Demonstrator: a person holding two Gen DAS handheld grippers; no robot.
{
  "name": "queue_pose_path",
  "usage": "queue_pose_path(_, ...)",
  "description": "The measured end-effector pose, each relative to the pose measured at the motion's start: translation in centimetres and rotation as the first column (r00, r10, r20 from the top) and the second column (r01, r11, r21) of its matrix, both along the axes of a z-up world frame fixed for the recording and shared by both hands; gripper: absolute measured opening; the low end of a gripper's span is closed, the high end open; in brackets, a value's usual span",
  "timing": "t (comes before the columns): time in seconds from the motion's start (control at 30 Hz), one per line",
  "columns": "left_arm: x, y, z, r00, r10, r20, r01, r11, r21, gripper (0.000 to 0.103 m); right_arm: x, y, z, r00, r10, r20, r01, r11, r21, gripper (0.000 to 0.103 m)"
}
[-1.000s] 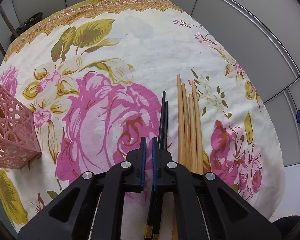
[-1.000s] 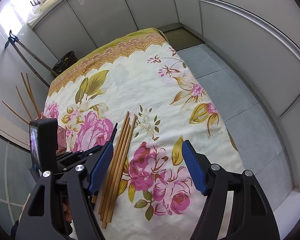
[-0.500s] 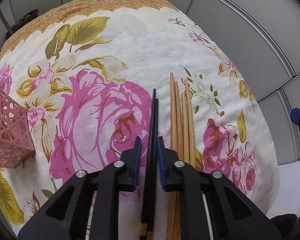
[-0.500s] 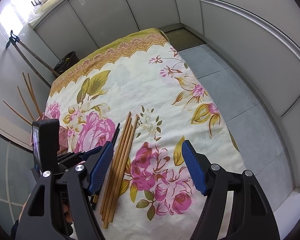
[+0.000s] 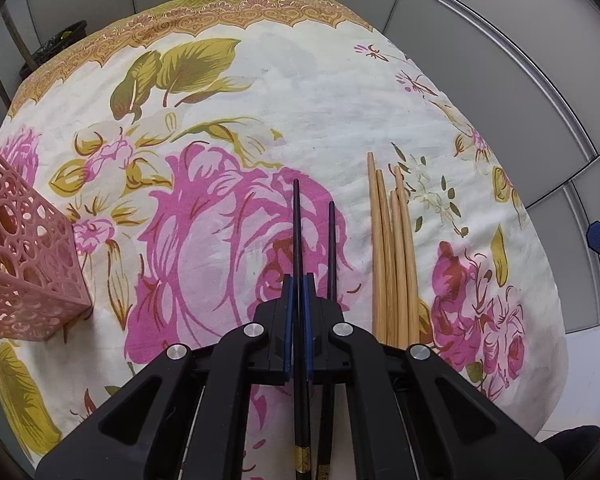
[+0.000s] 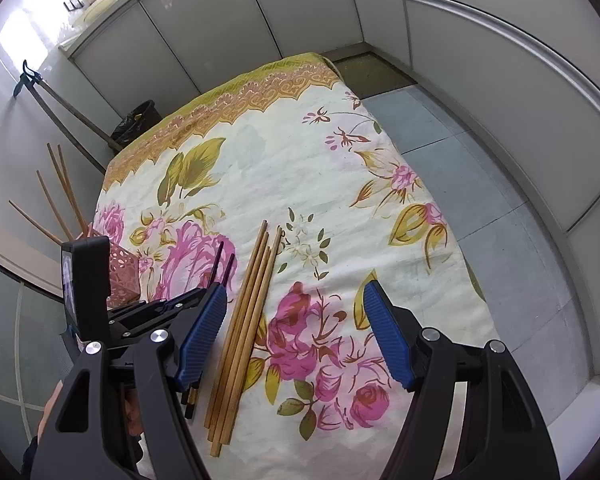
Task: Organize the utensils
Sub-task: 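Lift the black chopstick with the left tool while the right tool approaches the other black chopstick, then grasp the other black chopstick with the right tool while the left tool holds its chopstick upright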
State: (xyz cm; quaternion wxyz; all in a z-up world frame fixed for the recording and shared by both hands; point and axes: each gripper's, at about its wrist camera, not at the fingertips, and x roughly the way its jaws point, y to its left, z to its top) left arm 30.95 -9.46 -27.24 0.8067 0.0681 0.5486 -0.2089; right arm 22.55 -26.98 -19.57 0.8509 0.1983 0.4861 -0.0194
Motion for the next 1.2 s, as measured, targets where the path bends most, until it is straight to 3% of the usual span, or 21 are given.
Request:
queue_pose_path(0.17,-0.1,-1.5,-0.3,0.998,-0.033,0.048,0.029,0.996,0.078,0.006,0.3,0.2,-0.2,1.0,0.004,-0.01,-0.004,1.0,-0.01,0.07)
queue_pose_path(0.23,0.1,-1.1,-0.3,0.999,-0.013,0.031,0.011,0.999,0.05,0.005,0.3,0.0,-0.4,1.0,-0.005,-0.017,0.005,1.0,-0.011,0.068)
queue_pose_path(0.37,0.3,0.3,0.6,0.997,0.039,0.059,-0.041,0.999,0.03,0.004,0.7,-0.3,-1.2,0.999,-0.014,-0.042,0.014,1.0,0.003,0.051)
queue_pose_path(0.53,-0.9,2.9,6.4,0.984,0.104,0.145,-0.083,0.985,-0.149,0.004,1.6,1.2,-1.7,0.998,0.04,-0.047,-0.038,0.998,0.049,0.037)
queue_pose_path(0.63,-2.3,4.4,10.1,0.964,0.158,0.214,-0.107,0.967,-0.231,0.004,2.6,3.5,-2.0,0.992,0.116,-0.047,-0.113,0.991,0.076,0.034)
queue_pose_path(0.77,-3.8,6.5,13.6,0.928,0.211,0.307,-0.123,0.952,-0.282,0.004,4.1,7.1,-2.8,0.975,0.212,-0.071,-0.208,0.976,0.064,0.034)
queue_pose_path(1.0,-5.2,9.7,16.2,0.88,0.275,0.387,-0.164,0.941,-0.296,0.004,6.0,10.8,-6.0,0.951,0.268,-0.153,-0.269,0.963,0.016,0.034)
queue_pose_path(1.2,-5.9,11.4,17.5,0.848,0.31,0.431,-0.175,0.929,-0.326,0.004,7.2,12.2,-8.3,0.945,0.232,-0.231,-0.249,0.967,-0.05,0.034)
